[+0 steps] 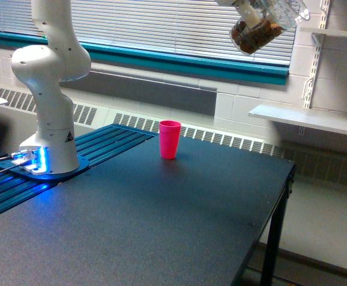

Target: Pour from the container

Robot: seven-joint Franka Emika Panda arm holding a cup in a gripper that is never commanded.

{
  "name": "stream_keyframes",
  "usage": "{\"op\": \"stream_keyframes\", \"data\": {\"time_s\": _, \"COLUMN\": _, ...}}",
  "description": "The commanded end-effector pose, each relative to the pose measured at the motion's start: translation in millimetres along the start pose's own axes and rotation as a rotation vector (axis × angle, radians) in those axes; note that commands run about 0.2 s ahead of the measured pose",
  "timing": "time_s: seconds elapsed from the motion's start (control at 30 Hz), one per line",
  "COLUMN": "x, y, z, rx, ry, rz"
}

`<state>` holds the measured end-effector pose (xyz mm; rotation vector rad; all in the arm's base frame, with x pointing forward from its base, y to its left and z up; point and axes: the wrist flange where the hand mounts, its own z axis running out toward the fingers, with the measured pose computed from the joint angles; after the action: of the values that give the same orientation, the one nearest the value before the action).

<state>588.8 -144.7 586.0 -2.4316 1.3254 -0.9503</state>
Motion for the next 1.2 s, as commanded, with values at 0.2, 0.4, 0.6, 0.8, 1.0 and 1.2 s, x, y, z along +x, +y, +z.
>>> {"op": "stream_keyframes", "data": {"time_s": 0.2, "x": -51, "y": -54, "z": -2.0, "rx": 0.051, "ry": -0.057, "rz": 0.057}}
{"op": "stream_keyframes", "data": {"time_s": 0.4, "x": -51, "y": -56, "z": -0.3, "rx": 0.039, "ry": -0.065, "rz": 0.065}}
{"op": "stream_keyframes", "data": {"time_s": 0.6, "x": -55, "y": -64, "z": -4.2, "rx": 0.026, "ry": -0.067, "rz": 0.050}}
{"op": "stream_keyframes", "data": {"time_s": 0.8, "x": -69, "y": -77, "z": -12.3, "rx": 0.026, "ry": -0.070, "rz": 0.025}}
{"op": "stream_keyframes", "data": {"time_s": 1.0, "x": -91, "y": -87, "z": -24.5, "rx": 0.022, "ry": -0.070, "rz": 0.006}}
{"op": "stream_keyframes", "data": {"time_s": 1.2, "x": -118, "y": -91, "z": -41.2, "rx": 0.004, "ry": -0.072, "rz": -0.026}}
